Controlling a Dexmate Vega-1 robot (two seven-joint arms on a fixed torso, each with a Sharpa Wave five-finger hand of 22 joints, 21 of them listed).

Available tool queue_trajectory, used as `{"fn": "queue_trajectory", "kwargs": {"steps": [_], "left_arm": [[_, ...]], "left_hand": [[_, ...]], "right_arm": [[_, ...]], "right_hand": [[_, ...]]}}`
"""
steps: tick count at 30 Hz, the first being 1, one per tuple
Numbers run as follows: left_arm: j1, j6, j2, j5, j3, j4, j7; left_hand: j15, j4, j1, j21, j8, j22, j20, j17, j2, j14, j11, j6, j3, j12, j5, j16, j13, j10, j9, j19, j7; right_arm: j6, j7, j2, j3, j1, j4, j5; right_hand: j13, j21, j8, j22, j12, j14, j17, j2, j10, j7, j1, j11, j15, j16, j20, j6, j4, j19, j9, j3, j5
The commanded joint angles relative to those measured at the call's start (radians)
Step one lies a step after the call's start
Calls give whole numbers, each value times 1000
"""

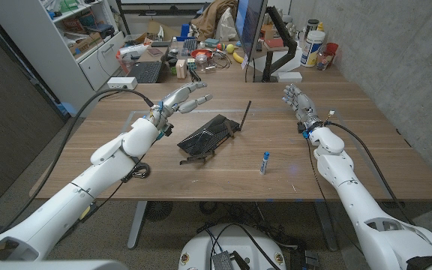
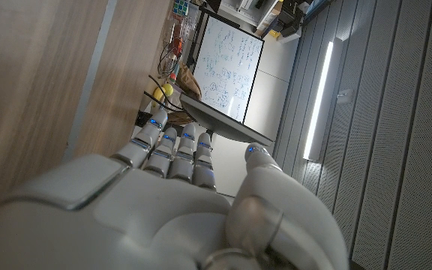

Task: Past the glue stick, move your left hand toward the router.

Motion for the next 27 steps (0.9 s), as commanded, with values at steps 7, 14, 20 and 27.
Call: {"fn": "queue_trajectory", "kwargs": {"steps": [7, 14, 20, 27], "left_arm": [[-19, 22, 6, 11, 38, 23, -33], [-24, 46, 9, 23, 53, 31, -43], [-30, 63, 14, 44, 68, 34, -46], [-37, 79, 18, 58, 80, 35, -52]], "left_hand": [[-22, -5, 11, 5, -3, 2, 9, 3, -2, 8, -8, 9, -2, -1, -3, 3, 4, 12, 4, -6, -7], [-22, -6, 8, 5, -6, 2, 13, 3, -12, 7, -5, 5, -9, -2, -5, 2, 4, 12, 4, -5, -10], [-20, -5, 0, 6, -8, 2, 23, 4, -28, 6, -3, 5, -20, -3, -8, 1, 4, 10, 4, -2, -10], [-15, -4, -6, 6, -10, 2, 25, 4, -40, 6, -3, 4, -29, -4, -8, 1, 4, 11, 4, -2, -11]], "right_arm": [[12, 27, 1, 3, 28, 45, 6], [11, 35, 2, 5, 35, 57, 4], [13, 41, 5, 5, 44, 71, 1], [17, 47, 10, 6, 56, 90, -4]], "right_hand": [[6, -6, -5, 3, -3, 10, 2, -3, 9, -2, -6, -3, -2, -3, 0, 4, -8, 11, 6, 3, 7], [6, -8, -5, 3, -3, 11, 2, -3, 8, -2, -7, -2, -1, -3, 1, 5, -9, 11, 6, 2, 7], [6, -10, -5, 3, -4, 11, 2, -3, 7, -1, -7, -1, -1, -4, 2, 4, -9, 11, 6, 3, 7], [6, -13, -5, 3, -4, 11, 2, -3, 9, -2, -8, -3, -1, -4, 3, 4, -9, 12, 6, 2, 7]]}}
